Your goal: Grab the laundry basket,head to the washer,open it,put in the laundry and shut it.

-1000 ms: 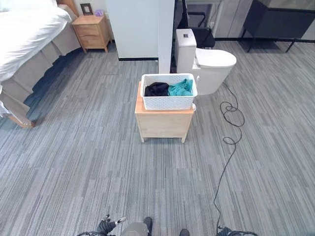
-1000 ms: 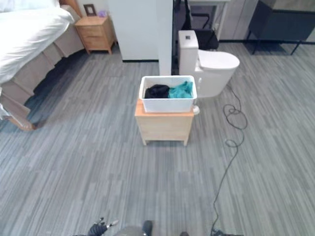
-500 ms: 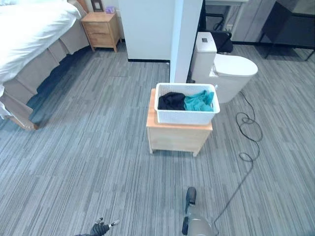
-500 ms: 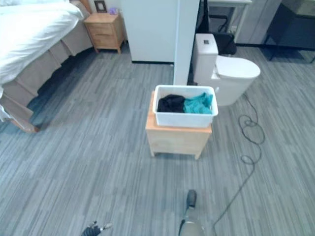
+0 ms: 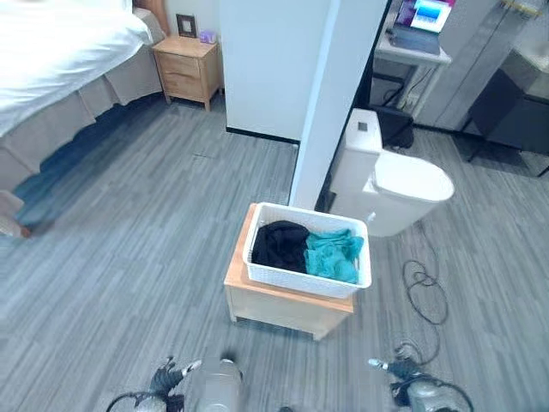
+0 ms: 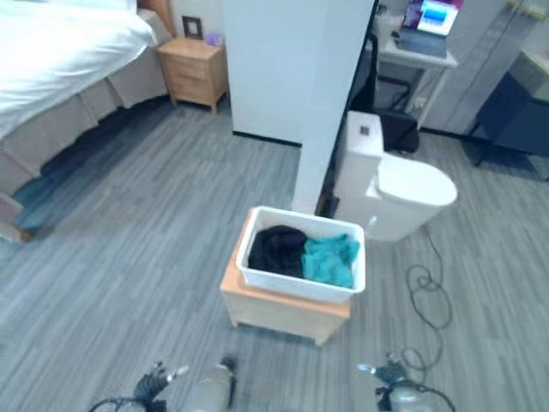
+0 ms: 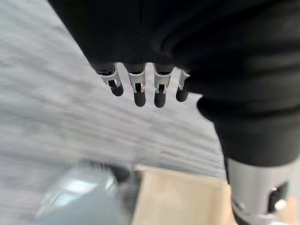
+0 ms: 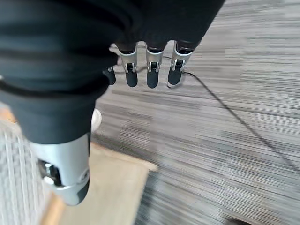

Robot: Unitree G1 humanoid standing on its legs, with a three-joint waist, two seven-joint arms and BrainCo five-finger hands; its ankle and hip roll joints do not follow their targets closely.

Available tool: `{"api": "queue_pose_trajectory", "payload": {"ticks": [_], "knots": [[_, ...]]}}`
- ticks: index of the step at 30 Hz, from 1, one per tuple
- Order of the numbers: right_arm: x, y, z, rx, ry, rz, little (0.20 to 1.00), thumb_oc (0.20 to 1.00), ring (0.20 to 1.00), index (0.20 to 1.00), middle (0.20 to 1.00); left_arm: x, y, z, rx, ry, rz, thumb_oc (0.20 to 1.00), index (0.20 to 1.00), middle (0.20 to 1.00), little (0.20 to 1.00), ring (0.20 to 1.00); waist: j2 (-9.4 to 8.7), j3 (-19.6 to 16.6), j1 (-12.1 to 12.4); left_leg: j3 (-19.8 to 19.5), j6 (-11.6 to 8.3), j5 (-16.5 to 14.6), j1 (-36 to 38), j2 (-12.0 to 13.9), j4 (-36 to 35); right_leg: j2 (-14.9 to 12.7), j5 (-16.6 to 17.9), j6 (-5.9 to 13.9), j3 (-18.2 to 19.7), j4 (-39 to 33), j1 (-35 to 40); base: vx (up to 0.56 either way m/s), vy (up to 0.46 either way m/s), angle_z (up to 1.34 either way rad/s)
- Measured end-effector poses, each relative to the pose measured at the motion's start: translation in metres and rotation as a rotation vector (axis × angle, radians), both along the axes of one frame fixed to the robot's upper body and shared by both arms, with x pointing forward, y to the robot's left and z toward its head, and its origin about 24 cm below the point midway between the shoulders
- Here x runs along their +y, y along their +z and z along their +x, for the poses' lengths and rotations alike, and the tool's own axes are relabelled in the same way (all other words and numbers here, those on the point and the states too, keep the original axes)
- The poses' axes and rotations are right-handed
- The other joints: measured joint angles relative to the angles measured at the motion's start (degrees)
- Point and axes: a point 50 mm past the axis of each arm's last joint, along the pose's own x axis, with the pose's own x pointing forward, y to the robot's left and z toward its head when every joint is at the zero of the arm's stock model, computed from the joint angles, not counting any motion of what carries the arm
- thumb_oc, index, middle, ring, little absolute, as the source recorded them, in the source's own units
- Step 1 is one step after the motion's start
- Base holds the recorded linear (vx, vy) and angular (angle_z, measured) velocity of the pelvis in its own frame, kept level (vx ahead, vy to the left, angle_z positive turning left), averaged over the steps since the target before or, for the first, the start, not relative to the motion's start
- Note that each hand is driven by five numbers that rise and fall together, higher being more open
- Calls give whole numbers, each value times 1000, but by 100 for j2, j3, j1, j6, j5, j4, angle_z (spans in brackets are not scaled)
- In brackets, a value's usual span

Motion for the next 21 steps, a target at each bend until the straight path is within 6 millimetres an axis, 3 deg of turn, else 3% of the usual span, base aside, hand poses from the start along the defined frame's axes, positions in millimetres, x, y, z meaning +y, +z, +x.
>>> {"api": "queue_pose_trajectory", "payload": {"ticks": [1, 2, 4, 6, 7, 10, 12, 14, 16, 19, 21], "knots": [[5, -9, -18, 75, 17, 5, 1000, 1000, 1000, 1000, 1000, 3, -2, -7, 20, 19, 1, 1000, 1000, 1000, 1000, 1000, 97, -81, 36, 255, 425, 194, 567, -78, -277, -28, -297, 205, 88, 4, 425, 296, 145, -41], [13, -17, -31, 131, 17, 23, 1000, 1000, 1000, 1000, 1000, 4, -2, -6, 22, 18, 6, 1000, 1000, 1000, 1000, 1000, -30, -119, 38, 214, 568, 346, 801, -211, -404, -183, -349, 296, 62, 138, 493, 274, 139, -47], [23, -26, -48, 211, 20, 47, 1000, 1000, 1000, 1000, 1000, 5, -4, -13, 40, 20, 6, 1000, 1000, 1000, 1000, 1000, -54, -199, 57, 23, 755, 633, 1157, -245, -639, -239, -535, 475, -7, 642, 384, 218, 129, -44], [35, -34, -67, 268, 10, 89, 1000, 1000, 1000, 1000, 1000, 8, -2, -8, 35, 18, 16, 1000, 1000, 1000, 1000, 1000, -366, -381, 39, 133, 941, 398, 1412, -412, -787, -433, -525, 516, -137, 353, 180, 167, 137, -28], [37, -36, -72, 297, 7, 92, 1000, 1000, 1000, 1000, 1000, 8, -2, -7, 33, 16, 15, 1000, 1000, 1000, 1000, 1000, -432, -422, 50, 200, 943, 342, 1502, -456, -786, -526, -511, 542, -127, 382, 44, 30, 78, -22], [41, -38, -80, 321, 16, 102, 1000, 1000, 1000, 1000, 1000, 9, 4, 4, -12, -3, 17, 1000, 1000, 1000, 1000, 1000, -383, -407, 42, 292, 998, 70, 1846, -497, -788, -693, -446, 588, -121, 889, -507, 35, 56, -16], [45, -40, -83, 352, 30, 118, 1000, 1000, 1000, 1000, 1000, 17, 11, 5, -40, -22, 42, 1000, 1000, 1000, 1000, 1000, -308, -434, 161, 550, 997, -113, 2074, -446, -788, -1035, -349, 755, -201, 1462, -1063, 15, -81, -43], [43, -41, -92, 390, -1, 123, 1000, 1000, 1000, 1000, 1000, 18, 11, 0, -43, -23, 39, 1000, 1000, 1000, 1000, 1000, -132, -571, 222, 521, 979, -283, 2170, -412, -787, -1469, -59, 1080, -576, 1291, -1133, 49, -96, -9], [40, -42, -118, 464, -110, 172, 1000, 1000, 1000, 1000, 1000, 21, 20, 4, -87, -45, 44, 1000, 1000, 1000, 1000, 1000, -54, -621, 267, 407, 941, -314, 2258, -409, -781, -1916, 431, 1164, -806, 1038, -1093, 61, -91, 26], [30, -39, -146, 503, -303, 245, 1000, 1000, 1000, 1000, 1000, 37, 45, 13, -187, -91, 75, 1000, 1000, 1000, 1000, 1000, -93, -609, 315, 272, 813, -387, 2355, -388, -781, -2067, 741, 1308, -889, 884, -959, 58, -116, 26], [23, -37, -155, 504, -380, 253, 1000, 1000, 1000, 1000, 1000, 56, 59, 7, -218, -79, 113, 1000, 1000, 1000, 1000, 1000, -276, -548, 455, 370, 622, -514, 2490, -452, -781, -2033, 1134, 1365, -1035, 624, -889, -2, -117, -30]]}}
